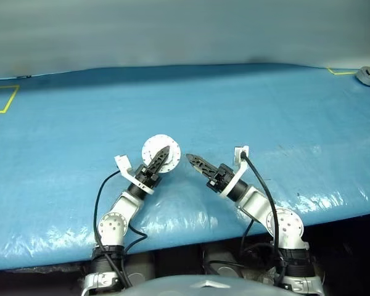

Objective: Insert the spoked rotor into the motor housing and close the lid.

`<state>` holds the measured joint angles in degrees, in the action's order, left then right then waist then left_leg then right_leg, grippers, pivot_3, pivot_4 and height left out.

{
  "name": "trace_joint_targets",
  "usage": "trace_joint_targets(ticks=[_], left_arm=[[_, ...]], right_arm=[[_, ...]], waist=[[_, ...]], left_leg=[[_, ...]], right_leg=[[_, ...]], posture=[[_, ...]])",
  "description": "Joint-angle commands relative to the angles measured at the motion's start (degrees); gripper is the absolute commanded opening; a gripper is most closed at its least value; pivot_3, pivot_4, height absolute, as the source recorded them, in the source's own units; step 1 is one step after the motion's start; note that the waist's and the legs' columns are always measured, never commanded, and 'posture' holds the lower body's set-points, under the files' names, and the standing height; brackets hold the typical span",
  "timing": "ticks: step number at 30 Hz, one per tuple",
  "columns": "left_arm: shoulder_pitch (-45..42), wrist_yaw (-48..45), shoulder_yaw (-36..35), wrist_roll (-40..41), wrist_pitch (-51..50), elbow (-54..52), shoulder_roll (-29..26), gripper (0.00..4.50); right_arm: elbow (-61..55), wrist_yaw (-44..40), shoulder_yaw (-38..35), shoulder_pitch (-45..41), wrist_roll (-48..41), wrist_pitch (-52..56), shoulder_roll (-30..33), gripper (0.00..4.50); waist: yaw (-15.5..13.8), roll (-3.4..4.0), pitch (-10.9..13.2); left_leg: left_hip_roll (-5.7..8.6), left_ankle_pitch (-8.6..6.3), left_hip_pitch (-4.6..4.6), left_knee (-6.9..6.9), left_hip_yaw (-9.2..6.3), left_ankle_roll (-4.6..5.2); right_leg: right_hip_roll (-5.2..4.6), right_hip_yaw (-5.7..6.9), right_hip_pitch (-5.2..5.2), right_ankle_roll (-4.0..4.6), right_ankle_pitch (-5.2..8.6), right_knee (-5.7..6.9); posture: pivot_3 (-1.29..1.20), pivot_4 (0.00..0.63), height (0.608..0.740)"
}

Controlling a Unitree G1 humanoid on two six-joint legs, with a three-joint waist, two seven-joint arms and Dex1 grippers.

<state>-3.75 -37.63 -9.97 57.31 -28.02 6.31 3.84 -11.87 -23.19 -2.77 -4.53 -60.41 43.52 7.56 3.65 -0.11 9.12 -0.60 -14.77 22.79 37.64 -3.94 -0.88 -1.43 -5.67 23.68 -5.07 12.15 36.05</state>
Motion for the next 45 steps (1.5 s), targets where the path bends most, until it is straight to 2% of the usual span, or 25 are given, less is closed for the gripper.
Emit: trace_joint_targets(ticks=[1,7,11,14,19,25,33,37,40,42,45], left_arm=[[-1.5,2.0,-2.5,1.5,4.4,-1.7,5.2,2.41],[-7.9,12.7,-11.6,1.2,18.2,2.3,5.9,2.41],[-15.1,23.9,-17.8,-6.2,29.2,10.3,1.9,2.41],[-20.2,30.1,-20.9,-8.3,30.3,17.9,-1.7,2.41],[-24.6,33.0,-22.8,-11.5,31.2,26.6,-5.7,2.41],[-23.6,37.2,-24.2,-15.7,36.0,26.3,-7.2,4.42],[-16.7,44.3,-26.7,-20.7,43.1,15.2,-8.1,4.47],[-13.8,40.8,-25.2,-21.1,43.9,8.7,-8.8,4.47],[-11.8,32.5,-21.0,-22.0,44.8,3.3,-9.8,4.47],[-10.0,24.3,-16.2,-23.2,44.9,0.3,-11.1,4.47],[-6.2,12.3,-4.7,-28.2,40.7,-3.4,-15.6,4.47]], right_arm=[[0.1,1.8,-0.3,-1.4,4.6,-4.4,-1.9,4.19],[1.4,1.2,-0.7,-1.7,8.4,-6.3,-2.3,4.19],[1.1,-0.4,-0.3,-0.5,9.6,-6.3,-1.7,4.19],[0.7,-1.2,-0.5,0.5,9.9,-6.5,-1.6,4.19],[0.2,-2.2,-0.5,1.1,10.5,-6.3,-1.1,4.19],[0.0,-2.8,-1.1,1.7,10.6,-6.1,-0.2,4.21],[1.1,-3.8,-0.9,0.7,11.1,-5.3,0.9,4.21],[0.6,-5.5,1.1,0.2,14.5,-7.2,2.0,4.21],[0.5,-5.4,3.7,0.3,23.7,-15.9,2.7,4.21],[2.3,-5.8,3.7,-0.1,29.5,-24.6,2.4,4.21],[6.1,-6.8,2.6,-2.4,32.6,-28.4,3.9,4.21]], waist=[[0.0,-0.01,0.0],[-0.3,-0.16,0.1],[-0.8,-0.26,0.0],[-1.2,-0.29,0.0],[-1.0,-0.27,0.0],[0.1,-0.2,0.0],[0.8,-0.19,0.0],[-0.3,-0.35,0.0],[-1.1,-0.39,0.0],[-1.4,-0.38,0.0],[-1.4,-0.37,-0.1]], left_leg=[[0.0,0.0,0.0,0.0,0.0,0.0],[0.0,0.0,0.02,0.04,-0.01,-0.01],[0.04,0.01,0.05,0.17,-0.03,-0.02],[0.09,0.01,0.06,0.19,-0.03,-0.01],[0.07,0.02,-0.02,0.18,-0.08,-0.02],[0.06,0.04,-0.2,0.18,-0.06,-0.07],[-0.02,0.05,-0.24,0.07,-0.01,-0.08],[0.0,0.06,-0.14,0.13,-0.03,-0.1],[0.02,0.12,-0.09,0.17,-0.06,-0.2],[0.03,0.15,-0.08,0.18,-0.02,-0.25],[0.04,0.17,-0.13,0.19,0.03,-0.26]], right_leg=[[0.0,0.0,0.0,0.0,0.0,0.0],[0.0,0.01,0.0,0.21,-0.19,-0.01],[-0.01,0.0,-0.1,0.17,-0.29,-0.07],[-0.04,-0.01,-0.14,0.14,-0.32,-0.12],[0.02,0.01,-0.15,0.15,-0.31,-0.04],[0.02,0.0,-0.26,0.18,-0.34,0.03],[0.05,-0.02,-0.15,0.28,-0.39,0.07],[0.03,-0.02,-0.17,0.27,-0.4,0.05],[0.03,0.01,-0.18,0.23,-0.4,0.03],[0.02,0.0,-0.19,0.16,-0.37,-0.01],[0.01,-0.02,-0.22,0.04,-0.28,-0.03]], posture=[[0.0,0.15,0.74],[0.0,0.15,0.74],[0.0,0.15,0.74],[0.0,0.15,0.74],[0.0,0.15,0.74],[0.0,0.15,0.74],[0.0,0.15,0.74],[0.0,0.15,0.74],[0.0,0.15,0.74],[0.0,0.15,0.74],[0.0,0.15,0.74]])
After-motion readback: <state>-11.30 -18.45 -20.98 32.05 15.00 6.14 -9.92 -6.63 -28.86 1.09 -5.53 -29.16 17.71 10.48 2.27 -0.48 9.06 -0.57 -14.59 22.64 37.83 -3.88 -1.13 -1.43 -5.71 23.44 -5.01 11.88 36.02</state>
